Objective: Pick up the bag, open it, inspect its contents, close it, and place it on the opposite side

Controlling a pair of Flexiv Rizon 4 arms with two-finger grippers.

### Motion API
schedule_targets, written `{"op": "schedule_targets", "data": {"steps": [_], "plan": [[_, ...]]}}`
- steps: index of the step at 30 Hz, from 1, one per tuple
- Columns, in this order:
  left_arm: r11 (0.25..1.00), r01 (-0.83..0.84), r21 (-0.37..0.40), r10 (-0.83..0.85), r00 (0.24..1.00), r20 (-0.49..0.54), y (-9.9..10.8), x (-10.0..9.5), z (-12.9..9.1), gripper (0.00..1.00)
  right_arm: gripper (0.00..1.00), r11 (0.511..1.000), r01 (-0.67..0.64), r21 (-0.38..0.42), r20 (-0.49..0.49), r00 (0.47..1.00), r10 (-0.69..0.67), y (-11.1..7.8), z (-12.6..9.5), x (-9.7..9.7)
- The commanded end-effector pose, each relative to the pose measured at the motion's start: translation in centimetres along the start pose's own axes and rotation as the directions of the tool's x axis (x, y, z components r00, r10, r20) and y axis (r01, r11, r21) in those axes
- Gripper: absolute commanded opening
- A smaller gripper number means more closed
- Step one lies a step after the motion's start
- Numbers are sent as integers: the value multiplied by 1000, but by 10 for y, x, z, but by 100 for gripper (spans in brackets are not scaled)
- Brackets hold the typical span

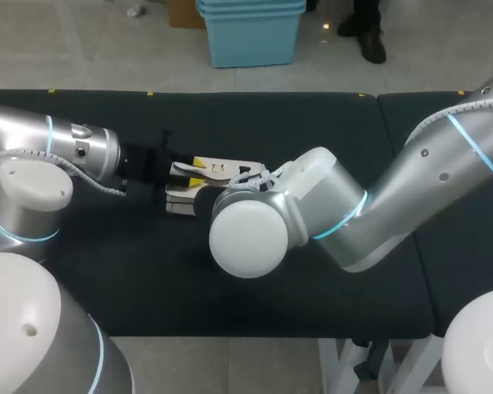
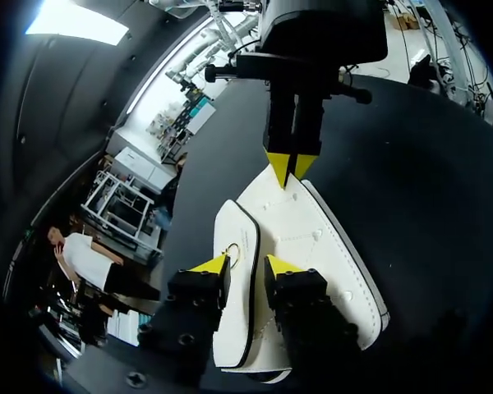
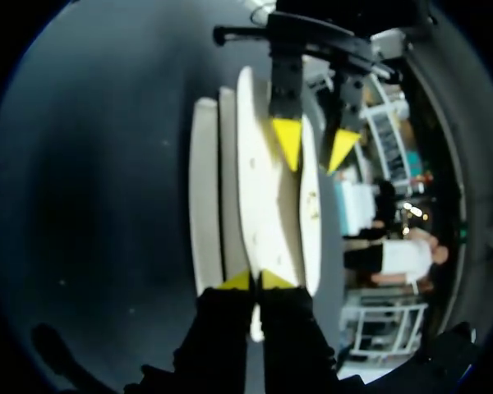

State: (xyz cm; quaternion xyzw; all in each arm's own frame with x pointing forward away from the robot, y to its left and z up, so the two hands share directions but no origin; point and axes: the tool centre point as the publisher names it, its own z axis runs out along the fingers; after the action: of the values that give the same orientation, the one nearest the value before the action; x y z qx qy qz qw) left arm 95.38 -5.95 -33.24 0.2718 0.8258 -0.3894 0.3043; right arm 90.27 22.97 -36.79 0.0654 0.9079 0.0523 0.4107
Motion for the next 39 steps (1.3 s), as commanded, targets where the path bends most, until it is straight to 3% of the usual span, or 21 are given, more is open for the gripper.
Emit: {"op": "schedule_targets", "data": {"steps": [1,11,18,21,23,24,39], "plan": [[999,-29,-27,29,1000,10,-4,3,-7,33,0,1000,-1,2,3,1000,1,2,2,1],[990,-142,-28,141,990,-11,1,2,-9,16,0,1000,-1,2,3,1000,1,2,2,1],[991,-128,-28,126,991,-49,9,2,2,29,0,1000,-1,2,3,1000,1,2,2,1],[991,-127,-43,125,991,-55,12,-1,7,29,0,1000,-1,2,3,1000,1,2,2,1],[991,-124,-53,121,991,-58,14,-2,9,22,0,1000,-1,2,3,1000,1,2,2,1],[991,-121,-59,118,991,-60,15,-2,11,1,0,1000,-1,2,3,1000,1,2,2,1],[992,-119,-37,115,988,-99,0,19,14,0,0,1000,-1,2,3,1000,1,2,2,1]]}}
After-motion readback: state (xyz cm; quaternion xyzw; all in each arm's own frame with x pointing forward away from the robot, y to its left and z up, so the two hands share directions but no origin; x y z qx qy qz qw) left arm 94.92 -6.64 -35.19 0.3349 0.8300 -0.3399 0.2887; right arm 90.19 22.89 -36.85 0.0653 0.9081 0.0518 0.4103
